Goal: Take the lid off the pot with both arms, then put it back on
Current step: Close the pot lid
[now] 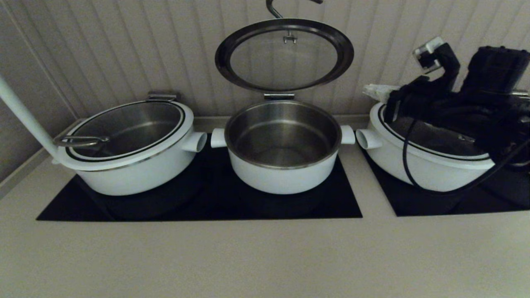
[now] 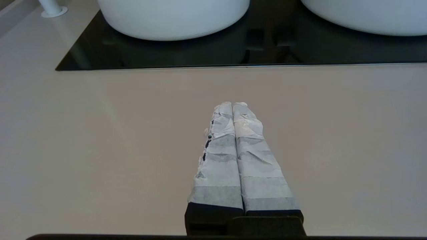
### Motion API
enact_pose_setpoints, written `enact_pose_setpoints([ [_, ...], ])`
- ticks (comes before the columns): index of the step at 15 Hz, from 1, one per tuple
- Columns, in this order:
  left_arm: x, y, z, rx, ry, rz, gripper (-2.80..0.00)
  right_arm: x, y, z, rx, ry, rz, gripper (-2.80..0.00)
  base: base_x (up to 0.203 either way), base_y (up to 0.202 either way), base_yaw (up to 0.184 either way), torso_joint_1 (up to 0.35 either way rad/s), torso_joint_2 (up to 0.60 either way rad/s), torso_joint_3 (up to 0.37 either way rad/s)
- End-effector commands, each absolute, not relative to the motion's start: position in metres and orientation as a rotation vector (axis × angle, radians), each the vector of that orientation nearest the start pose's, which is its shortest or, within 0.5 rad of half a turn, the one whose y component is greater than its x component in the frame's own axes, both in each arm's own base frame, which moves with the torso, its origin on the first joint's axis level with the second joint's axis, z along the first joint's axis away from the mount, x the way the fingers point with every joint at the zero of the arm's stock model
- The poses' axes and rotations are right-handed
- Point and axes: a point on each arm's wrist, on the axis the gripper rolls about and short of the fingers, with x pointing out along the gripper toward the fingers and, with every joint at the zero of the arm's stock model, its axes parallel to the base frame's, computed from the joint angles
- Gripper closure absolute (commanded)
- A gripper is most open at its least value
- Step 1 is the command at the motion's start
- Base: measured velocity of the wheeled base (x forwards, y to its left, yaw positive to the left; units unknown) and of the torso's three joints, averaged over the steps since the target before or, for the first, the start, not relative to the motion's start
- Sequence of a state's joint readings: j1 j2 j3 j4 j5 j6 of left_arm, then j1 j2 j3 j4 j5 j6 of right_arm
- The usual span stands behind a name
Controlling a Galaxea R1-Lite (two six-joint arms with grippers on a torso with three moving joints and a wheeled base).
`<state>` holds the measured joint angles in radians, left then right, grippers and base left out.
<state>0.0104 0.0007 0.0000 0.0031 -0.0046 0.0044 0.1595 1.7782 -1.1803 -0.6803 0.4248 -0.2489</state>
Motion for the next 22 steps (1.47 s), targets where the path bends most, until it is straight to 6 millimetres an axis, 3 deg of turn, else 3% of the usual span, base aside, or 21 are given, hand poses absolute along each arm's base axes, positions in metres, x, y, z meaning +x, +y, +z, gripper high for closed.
enact_pose_setpoints([
  [1,-0.023,0.000,0.075,0.005,0.003,0.006,0.00,0.329,0.036,0.277,-0.273,-0.144,0.495,0.00,0.000,0.000,0.000,0.000,0.00,0.000],
  [6,-0.023,0.000,0.075,0.005,0.004,0.006,0.00,0.326,0.005,0.310,-0.298,-0.149,0.403,0.00,0.000,0.000,0.000,0.000,0.00,0.000],
  [14,-0.023,0.000,0.075,0.005,0.004,0.006,0.00,0.327,-0.006,0.335,-0.310,-0.159,0.406,0.00,0.000,0.000,0.000,0.000,0.00,0.000],
  [17,-0.023,0.000,0.075,0.005,0.004,0.006,0.00,0.331,-0.009,0.353,-0.323,-0.184,0.454,0.00,0.000,0.000,0.000,0.000,0.00,0.000],
  [22,-0.023,0.000,0.075,0.005,0.005,0.006,0.00,0.357,-0.008,0.373,-0.394,-0.218,0.605,0.00,0.000,0.000,0.000,0.000,0.00,0.000],
])
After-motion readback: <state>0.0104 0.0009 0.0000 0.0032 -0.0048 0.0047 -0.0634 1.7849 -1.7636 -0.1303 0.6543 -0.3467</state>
